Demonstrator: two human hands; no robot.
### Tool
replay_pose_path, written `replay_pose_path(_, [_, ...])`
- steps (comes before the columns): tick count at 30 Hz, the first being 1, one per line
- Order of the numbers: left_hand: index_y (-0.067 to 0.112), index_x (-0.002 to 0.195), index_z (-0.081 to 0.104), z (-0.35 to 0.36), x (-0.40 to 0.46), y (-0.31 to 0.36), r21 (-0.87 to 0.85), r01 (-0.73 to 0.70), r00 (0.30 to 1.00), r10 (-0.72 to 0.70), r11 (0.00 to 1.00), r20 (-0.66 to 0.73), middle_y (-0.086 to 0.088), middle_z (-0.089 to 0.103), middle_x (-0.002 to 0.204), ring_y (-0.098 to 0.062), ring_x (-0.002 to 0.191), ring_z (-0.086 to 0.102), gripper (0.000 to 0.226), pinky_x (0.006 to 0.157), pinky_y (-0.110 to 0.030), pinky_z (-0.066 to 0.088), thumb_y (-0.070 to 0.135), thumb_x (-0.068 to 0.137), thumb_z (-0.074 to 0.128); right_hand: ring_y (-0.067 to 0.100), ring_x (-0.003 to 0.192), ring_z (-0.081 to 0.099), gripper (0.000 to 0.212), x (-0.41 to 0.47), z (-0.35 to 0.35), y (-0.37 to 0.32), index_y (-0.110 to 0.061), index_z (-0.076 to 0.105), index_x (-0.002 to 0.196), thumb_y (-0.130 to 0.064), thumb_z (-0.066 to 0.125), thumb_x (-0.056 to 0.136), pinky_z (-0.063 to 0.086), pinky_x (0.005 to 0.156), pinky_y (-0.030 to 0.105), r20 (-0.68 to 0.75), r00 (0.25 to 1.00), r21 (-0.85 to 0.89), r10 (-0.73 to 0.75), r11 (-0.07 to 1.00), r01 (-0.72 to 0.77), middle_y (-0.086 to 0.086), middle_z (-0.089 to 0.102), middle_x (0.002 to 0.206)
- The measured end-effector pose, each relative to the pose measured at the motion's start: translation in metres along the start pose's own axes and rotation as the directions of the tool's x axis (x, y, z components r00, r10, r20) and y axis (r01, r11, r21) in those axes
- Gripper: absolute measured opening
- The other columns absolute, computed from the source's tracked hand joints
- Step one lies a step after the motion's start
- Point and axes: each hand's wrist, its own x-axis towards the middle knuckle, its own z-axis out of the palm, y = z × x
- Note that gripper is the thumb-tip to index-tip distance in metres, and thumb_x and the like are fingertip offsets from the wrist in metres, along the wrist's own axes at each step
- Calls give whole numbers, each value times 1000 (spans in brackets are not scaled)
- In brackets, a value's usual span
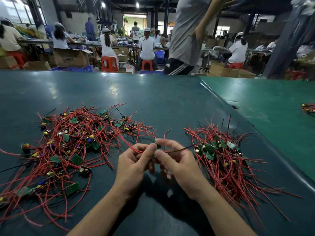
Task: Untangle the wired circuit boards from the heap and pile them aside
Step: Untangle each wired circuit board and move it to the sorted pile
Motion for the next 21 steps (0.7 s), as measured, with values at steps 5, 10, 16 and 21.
replay_pose_path(5, [0, 90, 64, 5, -1, 1, -39, 58, 996, -55, 998, 64, -12, 58, 56, -16, 43, 50, 32, 44, -23, 44, 31, 82, 60, 8, 51, 56, 10, 1, -2, -3, -11, 76, 92, -5, 69, 88, 46, 50, 17, -158, 977, -96, -146, 987, 132, -1, 70, 65])
replay_pose_path(10, [-2, 97, 66, 4, -1, 1, -48, 41, 999, -39, 998, 35, -11, 62, 61, -14, 45, 50, 28, 47, -20, 45, 22, 84, 57, 14, 51, 53, 18, 1, -2, 0, -15, 70, 102, -7, 72, 85, 42, 44, 20, -105, 993, -46, -53, 998, 49, 8, 66, 71])
replay_pose_path(16, [15, 91, 77, 4, -1, 1, 69, -13, 999, 16, 998, -35, -6, 63, 59, -11, 45, 48, 24, 45, -18, 41, 29, 84, 59, 12, 49, 57, 15, 2, -1, 4, -16, 70, 91, -11, 79, 81, 43, 43, 20, -176, 981, -86, -78, 994, 64, 3, 69, 65])
replay_pose_path(21, [21, 77, 80, 1, 0, 2, 75, -49, 991, 58, 996, -121, -8, 60, 57, -8, 45, 43, 23, 43, -17, 36, 33, 84, 62, 13, 43, 51, 16, 0, 1, 3, -13, 66, 89, -13, 79, 81, 41, 41, 21, -151, 986, -69, -68, 996, 59, -2, 63, 58])
